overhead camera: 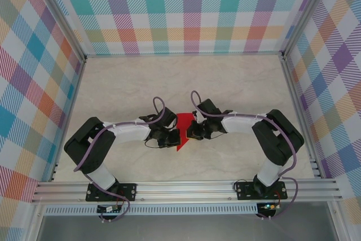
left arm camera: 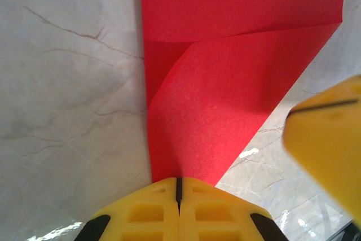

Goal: Fold a paper plane with a square sheet of paper (pick it up from the middle)
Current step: Third fold the triangle at the center of the table.

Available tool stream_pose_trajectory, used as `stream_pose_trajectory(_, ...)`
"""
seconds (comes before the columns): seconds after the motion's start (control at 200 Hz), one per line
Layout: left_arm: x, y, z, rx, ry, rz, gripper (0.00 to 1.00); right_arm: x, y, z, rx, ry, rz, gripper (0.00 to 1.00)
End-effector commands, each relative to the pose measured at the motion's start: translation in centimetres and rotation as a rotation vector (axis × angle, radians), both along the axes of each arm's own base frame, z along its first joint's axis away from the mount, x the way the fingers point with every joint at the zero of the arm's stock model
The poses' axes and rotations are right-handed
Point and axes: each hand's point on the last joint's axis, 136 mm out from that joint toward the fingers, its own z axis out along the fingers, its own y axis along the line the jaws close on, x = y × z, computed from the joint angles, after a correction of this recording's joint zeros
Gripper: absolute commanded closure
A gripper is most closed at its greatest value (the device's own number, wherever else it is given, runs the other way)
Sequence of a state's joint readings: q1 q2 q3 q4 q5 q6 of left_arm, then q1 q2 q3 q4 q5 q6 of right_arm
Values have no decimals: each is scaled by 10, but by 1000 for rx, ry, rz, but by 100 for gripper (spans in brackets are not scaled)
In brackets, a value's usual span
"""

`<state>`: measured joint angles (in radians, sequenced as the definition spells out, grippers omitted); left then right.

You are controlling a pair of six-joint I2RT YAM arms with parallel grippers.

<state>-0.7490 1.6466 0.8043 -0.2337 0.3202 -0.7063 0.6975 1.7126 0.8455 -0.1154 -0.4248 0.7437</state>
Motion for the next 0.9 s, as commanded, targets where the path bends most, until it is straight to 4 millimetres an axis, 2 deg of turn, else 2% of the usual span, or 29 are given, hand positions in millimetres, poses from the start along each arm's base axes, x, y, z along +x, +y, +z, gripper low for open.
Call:
stream_pose_trajectory(0.0,-26,30,-31,164,95,-12,96,-6,12,-5,27,8,45,93)
stream_pose_trajectory(0.15,-26,29,-31,162,98,-12,96,-2,14,-16,4,24,29,94)
stream_pose_trajectory(0.375,-27,28,-29,152,104,-16,97,-1,-2,-30,-96,25,-10,94)
stream_pose_trajectory(0.49,-23,16,-15,95,90,-23,96,-2,-3,-28,-99,21,-13,94)
stream_pose_trajectory(0.68,-14,-15,26,-103,65,7,91,-3,-4,-32,-112,42,-15,95)
stream_pose_trajectory(0.75,-13,-16,29,-118,53,16,91,-4,-4,-33,-112,46,-16,95)
stream_pose_trajectory(0.895,-16,-14,21,-113,65,20,91,-4,-5,-34,-114,51,-14,95)
